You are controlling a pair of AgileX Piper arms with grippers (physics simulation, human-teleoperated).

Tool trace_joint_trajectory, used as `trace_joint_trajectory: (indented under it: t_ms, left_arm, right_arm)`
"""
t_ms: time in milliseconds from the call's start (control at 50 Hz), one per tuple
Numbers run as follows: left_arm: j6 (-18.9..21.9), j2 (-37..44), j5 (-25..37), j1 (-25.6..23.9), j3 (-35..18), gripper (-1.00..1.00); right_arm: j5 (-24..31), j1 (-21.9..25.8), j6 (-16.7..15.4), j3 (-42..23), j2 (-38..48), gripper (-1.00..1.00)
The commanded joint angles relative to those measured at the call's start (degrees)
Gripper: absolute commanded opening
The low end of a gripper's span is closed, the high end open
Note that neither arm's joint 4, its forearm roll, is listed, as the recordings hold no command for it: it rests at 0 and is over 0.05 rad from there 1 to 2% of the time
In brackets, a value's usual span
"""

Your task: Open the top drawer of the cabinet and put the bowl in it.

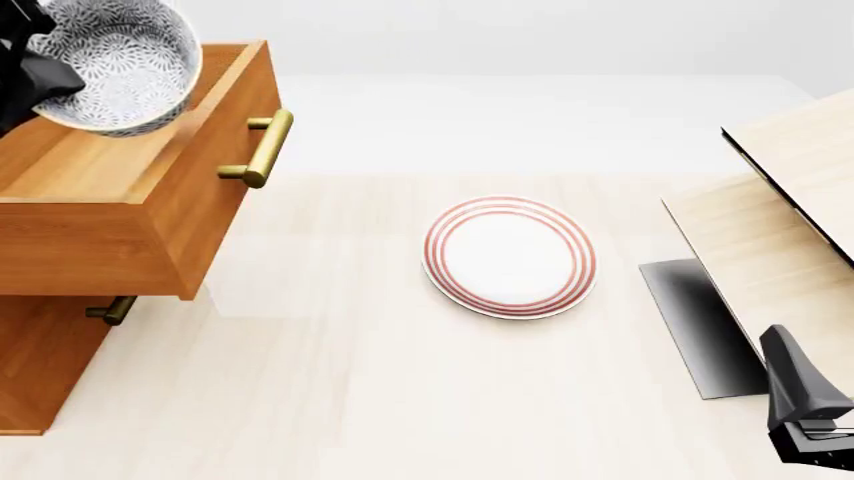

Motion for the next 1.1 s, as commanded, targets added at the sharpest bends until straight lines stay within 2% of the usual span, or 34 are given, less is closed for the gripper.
trace_joint_trajectory:
  t_ms: [20, 680, 1100]
  left_arm:
    - [-0.51, -0.28, -0.35, 1.28, 0.15, -1.0]
    - [-1.51, -0.42, 2.01, 4.14, -1.43, -1.0]
    - [-2.62, 3.0, -1.3, 6.11, -0.08, -1.0]
  right_arm:
    - [0.01, -0.02, -0.03, 0.02, -0.09, 1.0]
    - [0.02, -0.01, -0.02, 0.02, -0.11, 1.0]
    - [0.02, -0.02, -0.03, 0.02, -0.1, 1.0]
